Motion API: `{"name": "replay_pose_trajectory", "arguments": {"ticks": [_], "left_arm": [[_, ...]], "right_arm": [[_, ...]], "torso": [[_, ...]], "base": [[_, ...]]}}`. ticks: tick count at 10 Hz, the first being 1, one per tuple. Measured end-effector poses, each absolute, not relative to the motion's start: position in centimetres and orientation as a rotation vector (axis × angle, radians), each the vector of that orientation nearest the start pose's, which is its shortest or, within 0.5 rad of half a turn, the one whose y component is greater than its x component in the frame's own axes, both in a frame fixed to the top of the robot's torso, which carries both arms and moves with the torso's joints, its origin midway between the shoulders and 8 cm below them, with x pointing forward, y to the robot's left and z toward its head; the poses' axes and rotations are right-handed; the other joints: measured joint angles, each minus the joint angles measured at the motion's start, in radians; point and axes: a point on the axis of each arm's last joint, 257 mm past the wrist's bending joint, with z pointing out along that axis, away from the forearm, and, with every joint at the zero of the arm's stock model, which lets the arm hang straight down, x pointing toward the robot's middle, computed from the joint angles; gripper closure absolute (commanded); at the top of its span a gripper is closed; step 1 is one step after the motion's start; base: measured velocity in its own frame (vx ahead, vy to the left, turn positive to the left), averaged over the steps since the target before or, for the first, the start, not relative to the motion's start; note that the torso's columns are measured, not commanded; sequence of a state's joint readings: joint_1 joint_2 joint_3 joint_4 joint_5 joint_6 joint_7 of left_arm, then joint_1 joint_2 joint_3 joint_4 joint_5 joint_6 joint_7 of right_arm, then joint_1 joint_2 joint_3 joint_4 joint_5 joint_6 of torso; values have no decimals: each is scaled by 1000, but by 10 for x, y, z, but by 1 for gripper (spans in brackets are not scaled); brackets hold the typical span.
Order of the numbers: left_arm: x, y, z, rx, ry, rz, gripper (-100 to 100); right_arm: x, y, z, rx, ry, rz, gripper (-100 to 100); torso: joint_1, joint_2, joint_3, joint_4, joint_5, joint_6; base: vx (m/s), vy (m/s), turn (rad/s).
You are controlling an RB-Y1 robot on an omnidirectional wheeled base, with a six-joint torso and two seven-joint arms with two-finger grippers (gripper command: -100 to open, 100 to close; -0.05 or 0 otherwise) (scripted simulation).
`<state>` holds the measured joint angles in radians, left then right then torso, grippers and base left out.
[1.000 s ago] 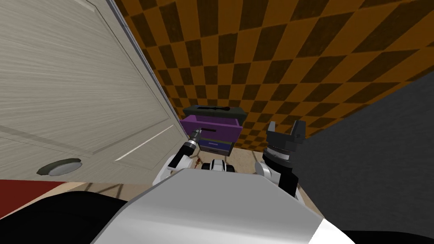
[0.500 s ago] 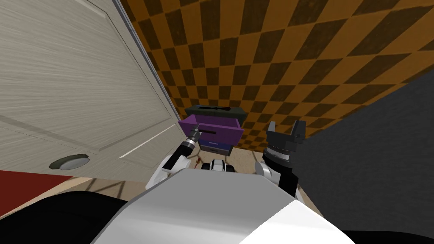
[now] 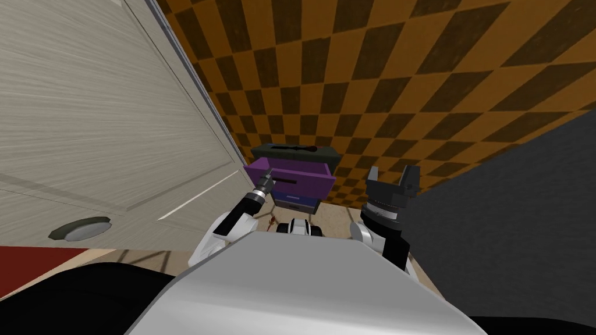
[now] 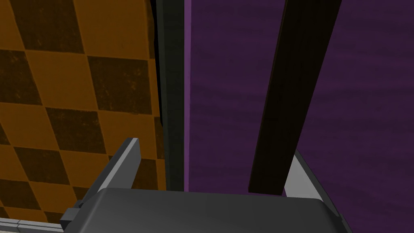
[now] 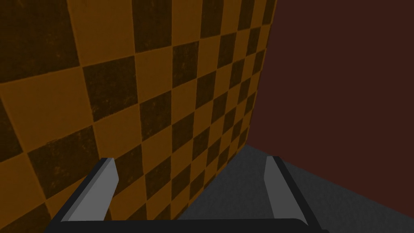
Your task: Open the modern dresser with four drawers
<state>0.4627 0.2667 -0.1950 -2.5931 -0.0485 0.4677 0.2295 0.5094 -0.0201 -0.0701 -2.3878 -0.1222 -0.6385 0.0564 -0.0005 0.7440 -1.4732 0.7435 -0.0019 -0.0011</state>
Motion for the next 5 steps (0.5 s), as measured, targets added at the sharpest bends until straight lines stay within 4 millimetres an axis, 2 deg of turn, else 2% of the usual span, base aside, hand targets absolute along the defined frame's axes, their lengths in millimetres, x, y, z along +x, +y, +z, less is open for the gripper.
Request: {"name": "replay_pose_trajectory", "arguments": {"ticks": [1, 5], "left_arm": [[391, 197, -56, -1104, 1255, -1337, 0], [391, 197, -60, -1112, 1262, -1330, 0]], "right_arm": [[285, -302, 92, 492, 401, 1301, 0], [285, -302, 92, 492, 401, 1301, 0]], "torso": [[0, 0, 0, -2, 1, 0], [0, -5, -2, -5, 1, 1]], "base": [[0, 0, 0], [0, 0, 0]]}}
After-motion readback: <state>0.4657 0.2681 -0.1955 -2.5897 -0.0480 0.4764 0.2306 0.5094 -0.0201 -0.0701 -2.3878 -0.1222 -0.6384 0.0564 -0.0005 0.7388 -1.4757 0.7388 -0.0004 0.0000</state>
